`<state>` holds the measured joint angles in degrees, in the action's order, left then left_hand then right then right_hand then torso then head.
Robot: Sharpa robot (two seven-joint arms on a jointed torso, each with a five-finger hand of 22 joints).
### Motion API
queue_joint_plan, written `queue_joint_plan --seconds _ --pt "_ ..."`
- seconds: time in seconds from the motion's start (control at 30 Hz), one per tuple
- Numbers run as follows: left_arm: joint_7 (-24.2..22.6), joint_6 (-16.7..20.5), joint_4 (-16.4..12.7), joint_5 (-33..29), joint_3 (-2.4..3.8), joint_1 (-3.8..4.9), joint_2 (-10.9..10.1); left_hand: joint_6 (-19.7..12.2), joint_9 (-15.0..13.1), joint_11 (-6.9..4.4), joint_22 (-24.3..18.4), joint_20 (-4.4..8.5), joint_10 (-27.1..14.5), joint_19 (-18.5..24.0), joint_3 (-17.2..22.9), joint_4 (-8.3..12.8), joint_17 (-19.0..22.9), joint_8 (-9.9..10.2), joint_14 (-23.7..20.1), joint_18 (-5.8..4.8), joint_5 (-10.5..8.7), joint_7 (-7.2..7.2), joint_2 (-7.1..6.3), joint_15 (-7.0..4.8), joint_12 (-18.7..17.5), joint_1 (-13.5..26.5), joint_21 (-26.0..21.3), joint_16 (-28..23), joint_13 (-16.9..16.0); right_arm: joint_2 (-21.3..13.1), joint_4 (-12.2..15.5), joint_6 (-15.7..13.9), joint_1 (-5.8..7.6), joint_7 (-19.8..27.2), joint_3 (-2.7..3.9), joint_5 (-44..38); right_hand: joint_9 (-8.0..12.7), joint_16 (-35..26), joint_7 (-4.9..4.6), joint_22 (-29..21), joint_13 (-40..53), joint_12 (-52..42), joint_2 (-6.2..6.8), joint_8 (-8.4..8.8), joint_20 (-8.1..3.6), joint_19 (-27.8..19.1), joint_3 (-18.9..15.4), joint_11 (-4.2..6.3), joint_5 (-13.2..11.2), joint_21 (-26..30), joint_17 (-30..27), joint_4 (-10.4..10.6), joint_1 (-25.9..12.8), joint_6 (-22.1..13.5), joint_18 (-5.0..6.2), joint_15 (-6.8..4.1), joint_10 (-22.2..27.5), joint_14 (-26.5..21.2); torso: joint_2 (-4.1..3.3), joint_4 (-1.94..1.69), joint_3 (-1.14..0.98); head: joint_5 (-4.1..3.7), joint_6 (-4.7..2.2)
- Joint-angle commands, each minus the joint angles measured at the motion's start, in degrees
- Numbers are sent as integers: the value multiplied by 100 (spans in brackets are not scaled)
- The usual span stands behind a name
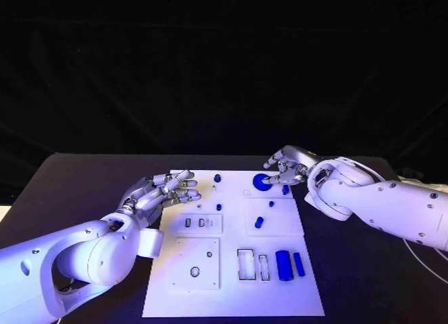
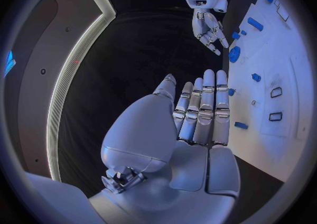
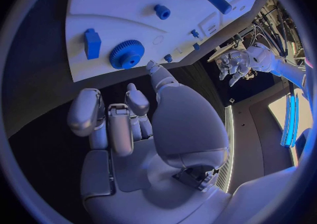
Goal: Assemble the parts on the task board
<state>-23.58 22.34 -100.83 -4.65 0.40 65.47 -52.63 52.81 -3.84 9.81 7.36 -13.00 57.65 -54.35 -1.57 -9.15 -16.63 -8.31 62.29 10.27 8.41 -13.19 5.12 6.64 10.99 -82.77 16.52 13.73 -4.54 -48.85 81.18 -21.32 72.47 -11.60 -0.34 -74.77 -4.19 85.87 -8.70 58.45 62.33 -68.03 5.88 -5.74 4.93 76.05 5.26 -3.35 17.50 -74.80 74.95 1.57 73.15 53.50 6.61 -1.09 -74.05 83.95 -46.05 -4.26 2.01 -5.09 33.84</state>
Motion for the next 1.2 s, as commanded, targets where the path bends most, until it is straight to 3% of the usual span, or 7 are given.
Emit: queue_joint_plan --seconds 0.03,0.47,1.2 --pt "-32 -129 6 -25 4 5 24 -25 8 0 -7 9 -16 -27 15 29 -7 -6 35 16 16 -20 -8 1 0 -60 -31 -38 7 54 -79 568 -1 -239 2 20 0 47 -12 28 76 -57 -35 -25 19 26 -43 -38 -5 -42 774 4 49 -57 -68 36 15 468 -5 1 4 -50 10" --pt "-26 -129 21 -28 3 5 36 -25 8 0 -9 9 -16 -27 22 35 -8 -7 35 16 16 -20 -5 2 0 -64 -33 -46 10 236 -282 526 -8 -467 2 -188 -11 87 -16 72 299 -227 -107 -88 36 19 -112 -46 59 -78 844 50 112 -43 -72 48 -32 476 -6 -26 11 -72 24" --pt "-10 -139 32 -28 3 5 37 -24 7 0 -11 9 -15 -27 25 38 -9 -7 36 16 16 -20 -5 2 0 -64 -35 -51 11 396 -418 705 -23 -639 1 -330 -45 115 23 169 622 -468 -318 -258 24 31 -82 -11 35 -146 895 85 254 156 -84 24 -172 483 -6 -12 9 -55 83"
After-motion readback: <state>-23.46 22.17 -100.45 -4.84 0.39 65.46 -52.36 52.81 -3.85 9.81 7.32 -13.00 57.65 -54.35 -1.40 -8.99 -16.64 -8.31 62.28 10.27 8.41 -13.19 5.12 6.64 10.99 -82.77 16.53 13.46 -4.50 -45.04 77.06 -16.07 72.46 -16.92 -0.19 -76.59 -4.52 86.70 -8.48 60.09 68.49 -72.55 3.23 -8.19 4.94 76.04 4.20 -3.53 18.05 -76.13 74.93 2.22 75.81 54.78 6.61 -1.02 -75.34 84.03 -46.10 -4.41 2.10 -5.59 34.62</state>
